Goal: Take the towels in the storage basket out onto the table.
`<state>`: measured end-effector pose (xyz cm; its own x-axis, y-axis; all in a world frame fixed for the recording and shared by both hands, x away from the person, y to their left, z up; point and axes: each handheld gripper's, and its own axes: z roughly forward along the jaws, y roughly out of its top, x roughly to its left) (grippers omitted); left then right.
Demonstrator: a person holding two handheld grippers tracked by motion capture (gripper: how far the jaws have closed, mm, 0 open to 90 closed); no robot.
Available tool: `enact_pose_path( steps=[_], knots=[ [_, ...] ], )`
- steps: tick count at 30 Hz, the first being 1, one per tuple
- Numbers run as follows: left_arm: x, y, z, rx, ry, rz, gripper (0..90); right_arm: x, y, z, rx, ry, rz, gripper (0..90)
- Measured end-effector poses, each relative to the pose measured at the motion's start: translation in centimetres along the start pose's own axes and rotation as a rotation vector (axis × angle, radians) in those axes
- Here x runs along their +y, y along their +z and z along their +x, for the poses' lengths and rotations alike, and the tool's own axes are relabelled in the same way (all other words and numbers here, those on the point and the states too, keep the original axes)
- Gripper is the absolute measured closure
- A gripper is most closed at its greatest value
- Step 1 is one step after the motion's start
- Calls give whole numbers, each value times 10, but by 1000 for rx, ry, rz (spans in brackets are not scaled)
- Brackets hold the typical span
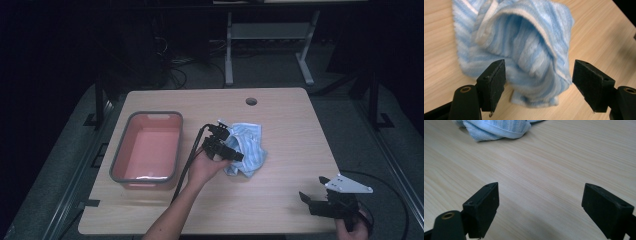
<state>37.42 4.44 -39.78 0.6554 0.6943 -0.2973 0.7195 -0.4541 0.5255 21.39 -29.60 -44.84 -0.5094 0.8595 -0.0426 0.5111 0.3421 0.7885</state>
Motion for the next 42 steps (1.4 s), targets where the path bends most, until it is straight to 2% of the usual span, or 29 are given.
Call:
enact_pose_path(
  steps=[5,6,8,9,14,17,19,24,25,26,28,29,30,40,42],
  knots=[
    [-10,-5,2,-14,-13,-23,266,-1,0,0,-6,0,2,138],
    [-11,-7,3,-13,0,-19,266,-1,0,0,-4,2,2,138],
    [-14,-11,3,-19,-13,-38,266,-1,-1,-1,-5,0,2,138],
    [-16,-13,4,-21,-5,-35,266,-1,-1,-1,-7,-2,2,138],
    [-22,-18,6,-35,-21,-50,266,-2,1,-2,-8,3,9,138],
    [-27,-22,8,-36,-20,-57,266,-2,1,-1,-11,3,10,138],
    [-32,-25,9,-36,-3,-48,266,-2,0,-1,-15,5,8,138],
    [-40,-28,11,-49,-27,-72,266,-1,2,0,-11,2,12,138],
    [-42,-29,12,-47,-11,-62,267,-1,2,0,-10,2,13,138],
    [-44,-29,11,-51,-21,-71,268,-1,2,1,-12,2,14,138],
    [-47,-29,11,-54,-19,-76,270,-1,2,1,-13,1,14,138],
    [-50,-29,11,-57,-4,-67,277,-2,2,1,-13,4,16,138],
    [-51,-29,10,-61,-16,-77,279,-2,2,0,-13,4,17,138],
    [-68,-30,7,-70,16,-88,282,-2,4,1,-14,7,21,138],
    [-71,-31,6,-77,9,-104,283,-2,4,1,-14,6,19,138]
  ],
)
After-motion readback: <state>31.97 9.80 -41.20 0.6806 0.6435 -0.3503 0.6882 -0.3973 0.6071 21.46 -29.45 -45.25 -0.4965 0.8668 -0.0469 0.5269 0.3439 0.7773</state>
